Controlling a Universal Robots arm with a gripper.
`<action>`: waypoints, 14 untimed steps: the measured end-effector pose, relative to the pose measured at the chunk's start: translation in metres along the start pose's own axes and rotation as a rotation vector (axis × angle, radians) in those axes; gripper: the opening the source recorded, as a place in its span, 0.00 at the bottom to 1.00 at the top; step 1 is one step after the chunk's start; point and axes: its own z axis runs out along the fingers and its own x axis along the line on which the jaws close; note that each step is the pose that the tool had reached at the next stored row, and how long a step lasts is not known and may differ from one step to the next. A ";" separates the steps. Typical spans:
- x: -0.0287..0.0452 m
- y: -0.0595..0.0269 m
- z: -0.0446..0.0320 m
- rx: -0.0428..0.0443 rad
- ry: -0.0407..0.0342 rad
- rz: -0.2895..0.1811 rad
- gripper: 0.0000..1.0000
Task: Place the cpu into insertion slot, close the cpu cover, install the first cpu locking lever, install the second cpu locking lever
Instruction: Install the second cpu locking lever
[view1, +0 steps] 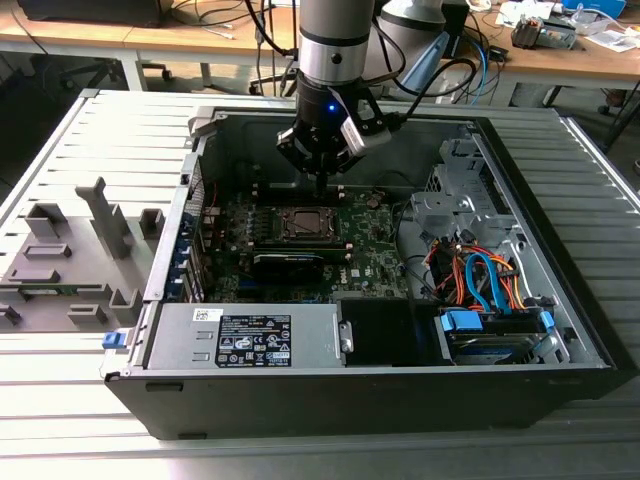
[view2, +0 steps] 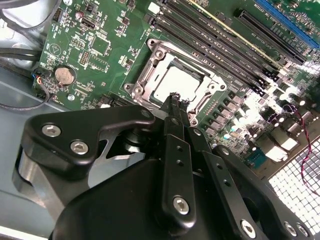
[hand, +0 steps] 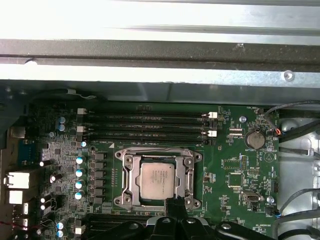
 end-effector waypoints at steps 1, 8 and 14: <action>0.0000 0.0000 0.0000 0.0001 0.0000 0.000 0.11; 0.0002 -0.0038 0.0001 0.0000 -0.0001 0.000 0.11; 0.0002 -0.0060 0.0001 0.0000 -0.0001 0.000 0.11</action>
